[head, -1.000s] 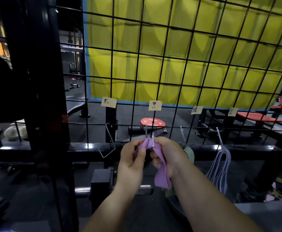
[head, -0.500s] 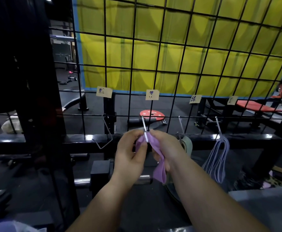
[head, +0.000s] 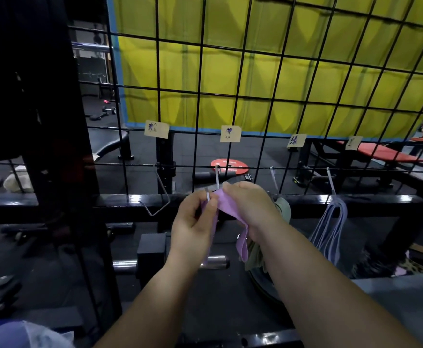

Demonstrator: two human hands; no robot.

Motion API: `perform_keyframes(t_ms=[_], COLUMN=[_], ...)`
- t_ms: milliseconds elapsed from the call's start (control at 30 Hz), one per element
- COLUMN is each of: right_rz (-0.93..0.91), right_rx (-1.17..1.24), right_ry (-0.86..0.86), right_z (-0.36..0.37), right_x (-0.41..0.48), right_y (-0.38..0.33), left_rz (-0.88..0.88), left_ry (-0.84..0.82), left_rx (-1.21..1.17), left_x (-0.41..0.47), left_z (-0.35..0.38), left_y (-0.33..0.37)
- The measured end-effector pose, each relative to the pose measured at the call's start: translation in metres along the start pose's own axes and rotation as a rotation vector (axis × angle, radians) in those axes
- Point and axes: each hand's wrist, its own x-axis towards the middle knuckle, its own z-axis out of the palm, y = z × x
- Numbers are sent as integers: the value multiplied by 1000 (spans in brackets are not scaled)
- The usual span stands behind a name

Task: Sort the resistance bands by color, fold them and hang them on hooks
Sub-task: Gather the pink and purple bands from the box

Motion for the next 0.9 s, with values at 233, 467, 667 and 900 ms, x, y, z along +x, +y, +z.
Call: perform_keyframes(t_ms=[233, 467, 667, 900], right_rz=[311, 128, 48, -69], right_rx=[328, 83, -70, -25], right_ry=[-127, -75, -18, 60], right_z=[-4, -2, 1, 7], right_x=[2, -14, -16, -19], right_y=[0, 24, 39, 51], left_rz=[-117, -123, -84, -92], left_ry=[21, 52, -13, -8], left_rx=[-177, -232, -185, -164], left_x=[-4, -8, -12, -12], left_z=[-1, 3, 2, 1], left_y=[10, 9, 5, 6])
